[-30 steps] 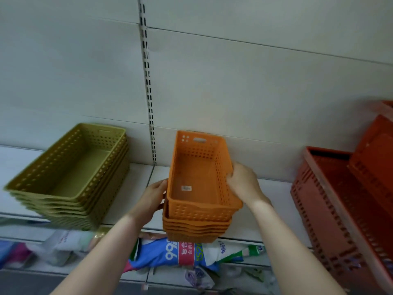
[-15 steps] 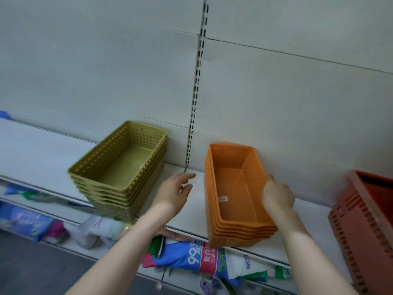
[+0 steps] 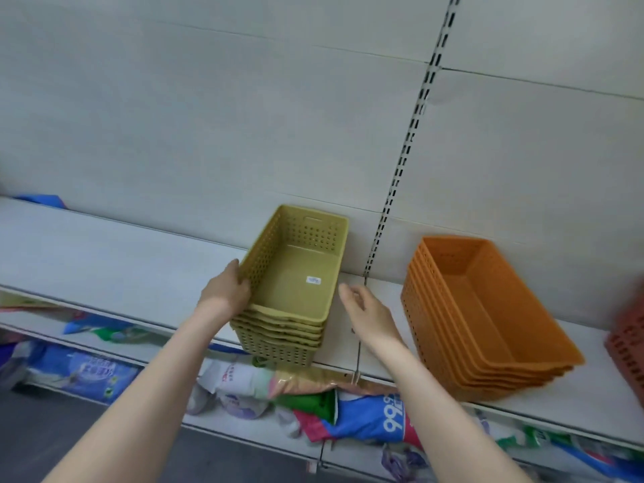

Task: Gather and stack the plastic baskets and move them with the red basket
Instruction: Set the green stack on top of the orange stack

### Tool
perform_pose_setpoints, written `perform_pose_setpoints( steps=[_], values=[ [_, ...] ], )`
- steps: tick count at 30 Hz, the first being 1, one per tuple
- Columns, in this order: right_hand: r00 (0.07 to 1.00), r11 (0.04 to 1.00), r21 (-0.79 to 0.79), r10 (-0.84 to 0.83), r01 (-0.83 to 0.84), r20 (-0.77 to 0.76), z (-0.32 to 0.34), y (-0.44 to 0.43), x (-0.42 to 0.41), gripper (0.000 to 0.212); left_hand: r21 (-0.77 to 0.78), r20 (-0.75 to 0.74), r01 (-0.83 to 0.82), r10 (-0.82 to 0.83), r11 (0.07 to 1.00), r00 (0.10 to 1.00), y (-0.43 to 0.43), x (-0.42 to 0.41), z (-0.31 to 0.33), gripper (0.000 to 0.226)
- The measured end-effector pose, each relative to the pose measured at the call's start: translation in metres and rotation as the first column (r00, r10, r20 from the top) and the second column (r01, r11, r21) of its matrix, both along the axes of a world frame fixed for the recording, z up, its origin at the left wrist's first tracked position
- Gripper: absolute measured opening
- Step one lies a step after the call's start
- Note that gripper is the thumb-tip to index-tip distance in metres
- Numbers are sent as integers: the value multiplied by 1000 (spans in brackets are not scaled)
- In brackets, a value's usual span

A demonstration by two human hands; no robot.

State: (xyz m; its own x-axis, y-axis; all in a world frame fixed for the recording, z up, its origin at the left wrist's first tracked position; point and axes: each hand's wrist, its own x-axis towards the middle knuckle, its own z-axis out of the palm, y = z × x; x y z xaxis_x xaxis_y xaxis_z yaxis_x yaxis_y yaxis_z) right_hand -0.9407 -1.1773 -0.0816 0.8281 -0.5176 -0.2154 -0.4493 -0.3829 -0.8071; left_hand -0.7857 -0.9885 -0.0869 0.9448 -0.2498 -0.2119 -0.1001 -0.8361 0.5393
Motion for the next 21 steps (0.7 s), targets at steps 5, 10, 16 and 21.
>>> perform_pose_setpoints(
  steps=[5, 10, 16, 21],
  values=[
    [991, 992, 111, -45, 60, -130, -9, 6, 0, 45, -155, -51, 144, -154, 977, 987, 12, -29, -1, 34],
    [887, 846, 310, -462, 433, 21, -17, -33, -27, 33, -258, -65, 248, -273, 934, 960, 11, -45, -11, 43],
    [862, 816, 314, -507, 485, -14, -27, -6, -32, 73, -213, 377, 49, 35, 976, 925, -2, -9, -11, 41],
    [875, 777, 428, -477, 462, -79, -34, 8, -31, 70, -390, 167, 153, -93, 908, 982, -5, 47, -10, 62]
  ],
)
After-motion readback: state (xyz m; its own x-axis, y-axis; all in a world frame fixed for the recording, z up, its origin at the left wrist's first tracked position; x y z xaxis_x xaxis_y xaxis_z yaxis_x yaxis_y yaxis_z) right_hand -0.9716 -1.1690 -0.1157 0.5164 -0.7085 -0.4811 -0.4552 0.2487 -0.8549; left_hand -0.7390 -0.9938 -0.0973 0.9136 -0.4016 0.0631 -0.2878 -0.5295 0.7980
